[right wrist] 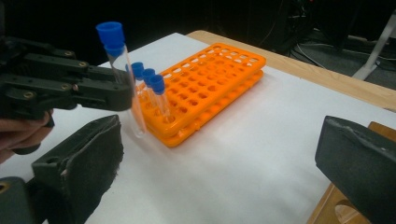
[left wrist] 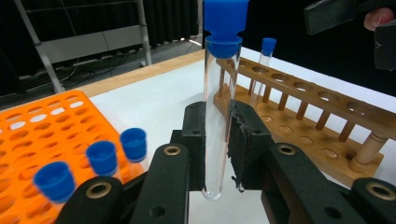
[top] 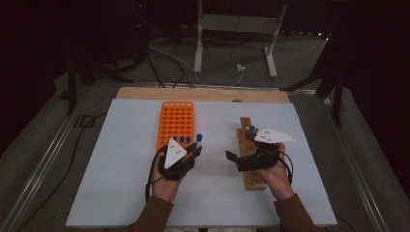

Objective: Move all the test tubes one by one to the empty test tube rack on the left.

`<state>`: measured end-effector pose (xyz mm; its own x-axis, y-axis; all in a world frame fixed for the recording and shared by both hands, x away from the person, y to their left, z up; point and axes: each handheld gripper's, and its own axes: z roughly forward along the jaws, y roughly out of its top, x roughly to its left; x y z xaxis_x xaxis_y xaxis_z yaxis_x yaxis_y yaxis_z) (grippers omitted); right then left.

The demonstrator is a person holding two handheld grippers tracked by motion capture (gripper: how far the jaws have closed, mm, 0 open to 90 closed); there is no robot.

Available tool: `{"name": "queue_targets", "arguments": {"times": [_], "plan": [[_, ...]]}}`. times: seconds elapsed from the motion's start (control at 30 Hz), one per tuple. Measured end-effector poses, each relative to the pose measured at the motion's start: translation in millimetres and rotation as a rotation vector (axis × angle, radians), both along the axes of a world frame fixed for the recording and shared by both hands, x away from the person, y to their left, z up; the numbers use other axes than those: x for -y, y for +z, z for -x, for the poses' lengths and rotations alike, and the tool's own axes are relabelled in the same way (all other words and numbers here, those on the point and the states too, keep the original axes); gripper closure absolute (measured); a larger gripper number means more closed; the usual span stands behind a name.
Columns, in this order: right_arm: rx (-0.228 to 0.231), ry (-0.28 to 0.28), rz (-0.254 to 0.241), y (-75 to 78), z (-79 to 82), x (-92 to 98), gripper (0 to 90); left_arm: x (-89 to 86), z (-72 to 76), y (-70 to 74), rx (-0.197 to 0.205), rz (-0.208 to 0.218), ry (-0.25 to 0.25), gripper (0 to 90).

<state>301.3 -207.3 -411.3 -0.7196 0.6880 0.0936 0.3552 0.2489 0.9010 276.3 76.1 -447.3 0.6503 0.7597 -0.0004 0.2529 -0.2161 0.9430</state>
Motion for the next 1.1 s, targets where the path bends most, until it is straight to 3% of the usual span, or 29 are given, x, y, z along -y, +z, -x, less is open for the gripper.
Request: {"name": "queue_targets", "arguments": {"times": [1.1], "plan": [[0.019, -0.031, -0.034, 7.7, 0.3, 15.5, 1.0, -46.1, -3.8, 4.4, 0.015, 0.029, 0.084, 78.2]]}}
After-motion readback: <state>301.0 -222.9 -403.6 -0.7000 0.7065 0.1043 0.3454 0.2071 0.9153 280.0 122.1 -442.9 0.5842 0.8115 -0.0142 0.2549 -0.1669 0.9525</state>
